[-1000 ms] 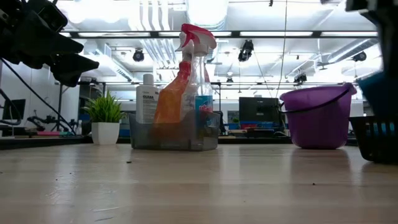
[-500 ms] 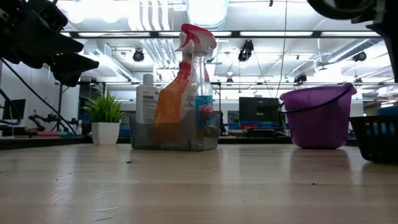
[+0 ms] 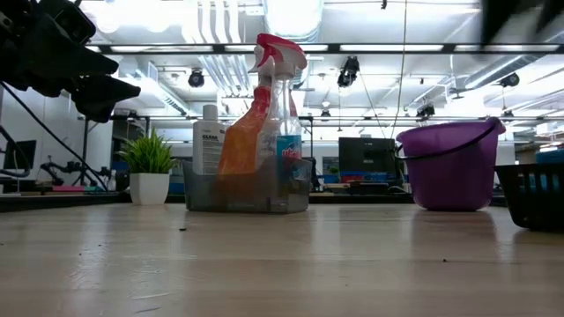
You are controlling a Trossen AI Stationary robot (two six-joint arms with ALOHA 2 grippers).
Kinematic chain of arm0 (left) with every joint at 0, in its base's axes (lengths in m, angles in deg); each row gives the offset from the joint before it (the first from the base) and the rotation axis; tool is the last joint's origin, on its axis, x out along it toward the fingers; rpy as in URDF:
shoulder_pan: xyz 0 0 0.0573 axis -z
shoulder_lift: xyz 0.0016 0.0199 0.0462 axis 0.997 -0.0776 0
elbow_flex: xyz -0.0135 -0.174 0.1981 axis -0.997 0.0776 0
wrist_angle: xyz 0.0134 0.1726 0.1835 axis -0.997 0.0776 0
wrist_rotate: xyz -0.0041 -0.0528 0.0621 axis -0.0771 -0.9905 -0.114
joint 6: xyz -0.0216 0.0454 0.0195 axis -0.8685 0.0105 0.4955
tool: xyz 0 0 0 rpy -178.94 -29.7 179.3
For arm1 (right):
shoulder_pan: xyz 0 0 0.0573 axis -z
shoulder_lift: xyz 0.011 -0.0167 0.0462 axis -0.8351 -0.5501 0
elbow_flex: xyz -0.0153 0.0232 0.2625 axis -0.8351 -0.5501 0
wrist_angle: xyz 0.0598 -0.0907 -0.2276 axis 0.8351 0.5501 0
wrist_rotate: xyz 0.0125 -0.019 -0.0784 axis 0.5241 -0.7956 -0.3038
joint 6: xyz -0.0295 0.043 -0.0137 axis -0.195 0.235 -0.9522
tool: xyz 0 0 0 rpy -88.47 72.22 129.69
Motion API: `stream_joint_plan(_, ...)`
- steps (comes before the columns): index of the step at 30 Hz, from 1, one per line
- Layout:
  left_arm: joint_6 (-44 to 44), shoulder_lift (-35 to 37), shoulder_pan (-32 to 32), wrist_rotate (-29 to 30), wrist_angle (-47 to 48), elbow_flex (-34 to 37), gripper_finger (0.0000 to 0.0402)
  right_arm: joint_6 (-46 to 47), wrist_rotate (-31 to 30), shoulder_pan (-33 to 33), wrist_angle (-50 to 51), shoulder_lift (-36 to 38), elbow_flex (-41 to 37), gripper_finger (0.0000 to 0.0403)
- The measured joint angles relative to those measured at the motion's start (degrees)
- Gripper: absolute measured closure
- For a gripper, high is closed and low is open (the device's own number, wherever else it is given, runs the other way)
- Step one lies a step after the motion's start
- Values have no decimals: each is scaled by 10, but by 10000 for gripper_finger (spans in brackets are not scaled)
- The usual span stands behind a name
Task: Pick & Place Kitchen Items
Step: Return to Home Position
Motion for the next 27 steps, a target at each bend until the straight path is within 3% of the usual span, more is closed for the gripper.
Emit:
stream_joint_plan(4, 3, 0, 0, -9, -2, 0, 171, -130, -163, -27, -177, 44, -13, 52)
stream_joint_plan(9, 41, 17, 2, -96, -13, -1, 171, -301, -230, -47, -393, 92, -72, 74)
stream_joint_plan(21, 52, 159, 3, -115, 69, -1, 171, -380, -233, -63, -666, 293, -348, 87)
stream_joint_plan(27, 70, 226, 3, -115, 116, 0, 171, -395, -234, -77, -722, 403, -438, 87)
